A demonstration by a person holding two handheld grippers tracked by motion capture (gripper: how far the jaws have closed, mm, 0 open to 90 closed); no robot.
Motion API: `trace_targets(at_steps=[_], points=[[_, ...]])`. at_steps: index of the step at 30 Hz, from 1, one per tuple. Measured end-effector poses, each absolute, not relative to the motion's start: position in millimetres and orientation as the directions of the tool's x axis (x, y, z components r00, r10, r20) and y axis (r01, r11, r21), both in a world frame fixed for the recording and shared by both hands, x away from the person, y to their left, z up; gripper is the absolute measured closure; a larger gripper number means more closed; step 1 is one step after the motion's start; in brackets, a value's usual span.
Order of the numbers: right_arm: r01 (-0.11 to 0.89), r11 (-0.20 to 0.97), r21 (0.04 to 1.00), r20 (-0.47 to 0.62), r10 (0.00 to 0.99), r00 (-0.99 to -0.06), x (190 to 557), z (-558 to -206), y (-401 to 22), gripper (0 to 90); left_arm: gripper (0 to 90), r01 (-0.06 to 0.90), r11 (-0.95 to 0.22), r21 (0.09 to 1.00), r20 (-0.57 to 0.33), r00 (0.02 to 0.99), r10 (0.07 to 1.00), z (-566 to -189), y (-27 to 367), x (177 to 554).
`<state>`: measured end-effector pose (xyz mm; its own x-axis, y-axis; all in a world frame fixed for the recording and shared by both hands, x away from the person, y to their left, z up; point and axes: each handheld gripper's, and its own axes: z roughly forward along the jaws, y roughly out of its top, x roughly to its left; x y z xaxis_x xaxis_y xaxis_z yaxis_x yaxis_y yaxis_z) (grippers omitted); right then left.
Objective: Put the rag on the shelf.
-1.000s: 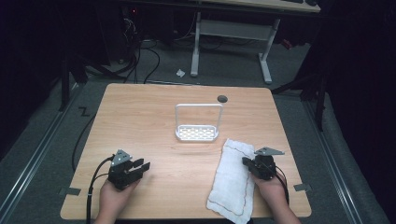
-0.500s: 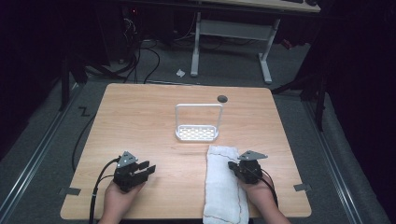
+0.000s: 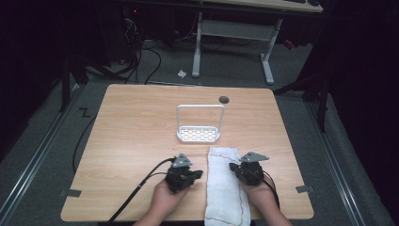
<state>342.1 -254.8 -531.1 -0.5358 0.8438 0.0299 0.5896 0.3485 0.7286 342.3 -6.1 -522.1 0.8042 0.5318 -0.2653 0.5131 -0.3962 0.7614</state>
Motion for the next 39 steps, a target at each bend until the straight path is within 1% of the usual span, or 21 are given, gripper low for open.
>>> trace_targets(at_steps=[4, 5, 8, 14, 19, 24, 25, 28, 29, 34, 35, 36, 37, 38, 39], points=[[0.582, 0.351, 0.734, 0.030, 0.839, -0.543, 342.2, -531.7, -256.1, 90.0, 89.9, 0.498, -0.447, 0.743, -0.245, 0.824, 0.512, -529.6, -33.0, 342.8], [0.580, 0.353, 0.734, 0.027, 0.839, -0.544, 341.9, -531.7, -255.9, 90.0, 89.9, 0.498, -0.468, 0.730, -0.230, 0.824, 0.519, -532.5, -36.1, 342.6], [0.579, 0.357, 0.733, 0.024, 0.837, -0.547, 342.0, -531.6, -255.8, 90.0, 90.0, 0.490, -0.471, 0.734, -0.218, 0.826, 0.519, -534.0, -33.0, 340.9], [0.583, 0.355, 0.731, 0.033, 0.835, -0.550, 341.6, -531.6, -253.6, 90.0, 90.0, 0.485, -0.464, 0.742, -0.207, 0.823, 0.529, -535.4, -20.9, 336.3], [0.580, 0.368, 0.726, 0.031, 0.826, -0.563, 342.0, -531.0, -242.7, 90.0, 90.0, 0.478, -0.474, 0.739, -0.186, 0.822, 0.539, -534.5, -10.7, 331.5], [0.566, 0.402, 0.720, 0.030, 0.797, -0.603, 346.3, -530.2, -219.2, 90.0, 90.0, 0.478, -0.476, 0.738, -0.170, 0.814, 0.555, -533.9, 15.3, 326.7], [0.556, 0.408, 0.724, 0.029, 0.788, -0.615, 346.9, -531.0, -208.7, 90.0, 90.0, 0.480, -0.470, 0.741, -0.168, 0.810, 0.562, -534.3, 21.4, 326.2], [0.547, 0.416, 0.727, 0.025, 0.780, -0.626, 347.0, -531.4, -200.8, 90.0, 90.0, 0.494, -0.462, 0.737, -0.170, 0.797, 0.580, -533.9, 36.1, 327.2], [0.546, 0.423, 0.723, 0.031, 0.771, -0.637, 347.5, -531.0, -193.0, 90.0, 90.0, 0.495, -0.463, 0.735, -0.167, 0.794, 0.584, -533.6, 39.9, 327.5], [0.533, 0.443, 0.721, 0.019, 0.756, -0.654, 347.9, -530.7, -185.0, 90.0, 90.0, 0.503, -0.449, 0.738, -0.173, 0.785, 0.594, -534.3, 49.5, 324.2], [0.537, 0.431, 0.725, 0.037, 0.754, -0.656, 349.3, -528.7, -188.0, 84.5, 90.0, 0.504, -0.448, 0.738, -0.174, 0.784, 0.596, -534.2, 49.4, 323.4], [0.537, 0.431, 0.725, 0.037, 0.754, -0.656, 349.3, -528.7, -188.0, 84.5, 90.0, 0.509, -0.447, 0.736, -0.180, 0.783, 0.596, -533.8, 49.4, 323.6], [0.532, 0.396, 0.749, 0.038, 0.775, -0.631, 347.6, -524.3, -197.3, 83.4, 88.2, 0.517, -0.443, 0.732, -0.194, 0.782, 0.593, -533.0, 49.7, 324.2], [0.529, 0.382, 0.758, 0.037, 0.784, -0.620, 347.1, -522.5, -202.0, 83.2, 85.2, 0.513, -0.416, 0.751, -0.208, 0.781, 0.588, -530.3, 52.6, 327.6], [0.529, 0.382, 0.758, 0.037, 0.784, -0.620, 347.1, -522.5, -202.0, 83.2, 81.8, 0.513, -0.416, 0.751, -0.208, 0.781, 0.588, -530.3, 52.6, 327.6]])
